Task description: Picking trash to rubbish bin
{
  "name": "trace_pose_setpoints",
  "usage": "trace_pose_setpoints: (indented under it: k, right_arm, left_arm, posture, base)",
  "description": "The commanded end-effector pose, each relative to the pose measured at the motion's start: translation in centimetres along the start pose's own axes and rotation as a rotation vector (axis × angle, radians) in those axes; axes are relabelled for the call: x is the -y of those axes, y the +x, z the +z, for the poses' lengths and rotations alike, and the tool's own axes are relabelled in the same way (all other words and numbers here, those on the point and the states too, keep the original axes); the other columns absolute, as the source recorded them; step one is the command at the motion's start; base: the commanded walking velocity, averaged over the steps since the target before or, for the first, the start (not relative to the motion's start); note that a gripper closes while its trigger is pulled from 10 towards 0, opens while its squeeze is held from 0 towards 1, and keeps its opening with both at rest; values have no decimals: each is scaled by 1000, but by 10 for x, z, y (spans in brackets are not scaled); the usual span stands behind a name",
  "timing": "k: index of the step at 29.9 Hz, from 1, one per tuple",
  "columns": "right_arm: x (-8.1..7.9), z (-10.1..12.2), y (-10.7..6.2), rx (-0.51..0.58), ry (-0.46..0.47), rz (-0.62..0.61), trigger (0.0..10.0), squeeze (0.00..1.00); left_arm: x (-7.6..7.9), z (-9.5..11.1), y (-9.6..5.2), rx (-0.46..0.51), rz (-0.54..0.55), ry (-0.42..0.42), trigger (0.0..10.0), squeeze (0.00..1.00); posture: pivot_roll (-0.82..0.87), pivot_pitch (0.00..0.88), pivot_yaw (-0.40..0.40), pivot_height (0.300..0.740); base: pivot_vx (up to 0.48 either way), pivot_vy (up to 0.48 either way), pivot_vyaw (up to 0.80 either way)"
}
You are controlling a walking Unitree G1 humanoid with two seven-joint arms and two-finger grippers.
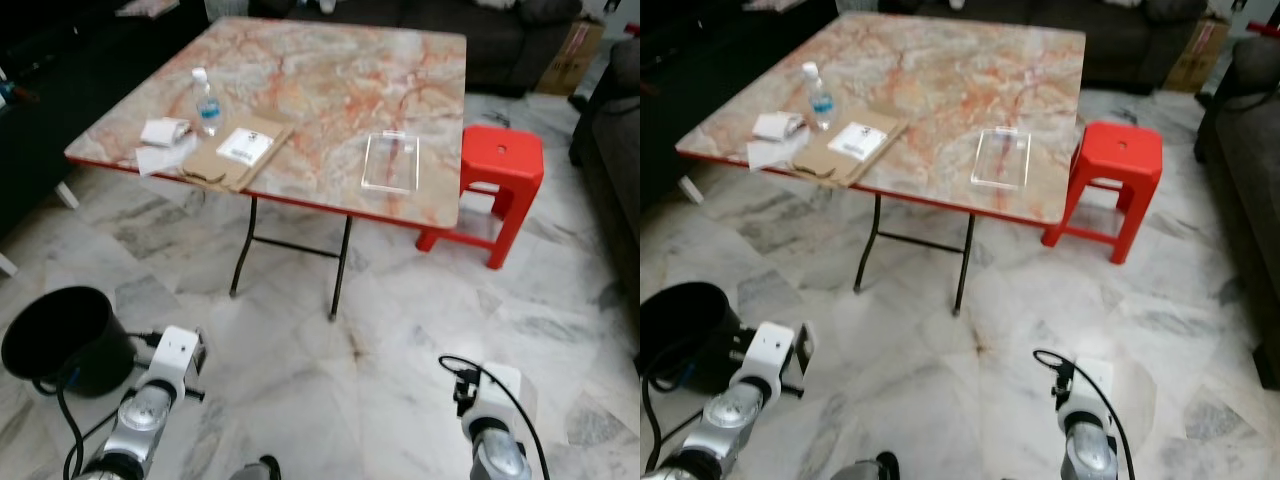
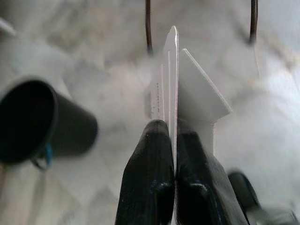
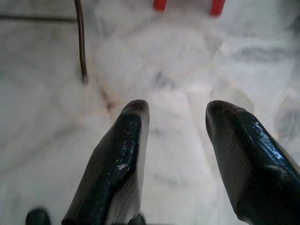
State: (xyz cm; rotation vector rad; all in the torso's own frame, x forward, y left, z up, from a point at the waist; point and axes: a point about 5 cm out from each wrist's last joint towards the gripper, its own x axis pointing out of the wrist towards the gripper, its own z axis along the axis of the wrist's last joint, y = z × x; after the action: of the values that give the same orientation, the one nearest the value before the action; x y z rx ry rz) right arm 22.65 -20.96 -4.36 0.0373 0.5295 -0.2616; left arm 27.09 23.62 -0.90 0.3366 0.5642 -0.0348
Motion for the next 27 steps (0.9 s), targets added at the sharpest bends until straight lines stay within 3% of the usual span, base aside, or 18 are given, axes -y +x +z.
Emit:
trace_pose_setpoints:
  k: [1,4,9,15,27]
  right_arm:
    - [-4,-14,-3,-100,22,18,10000,0]
    - [-8,-25,-6,-172,15,51,10000,0]
    - [-14,-37,-12,-235,11,72,10000,0]
    - [-10,-45,-16,-251,15,70,10000,0]
    - [-12,-59,-25,-297,30,67,10000,0]
  left_arm:
    - [4,-9,1,-98,-27,-45,10000,0]
    - [17,-13,1,-142,-97,9,10000,0]
    - [33,-27,-4,-185,-111,-6,10000,0]
    - [36,-36,-7,-211,-110,4,10000,0]
    - [33,-42,-10,-219,-38,-70,10000,0]
  posture:
    - [121,142,-18,740]
    - [130,139,-21,740]
    - [121,141,-27,740]
    - [130,141,-31,740]
    - [112,128,-15,740]
  base:
    - [0,0,0]
    - [0,0,0]
    - [0,0,0]
    - [0,0,91]
    - [0,0,800]
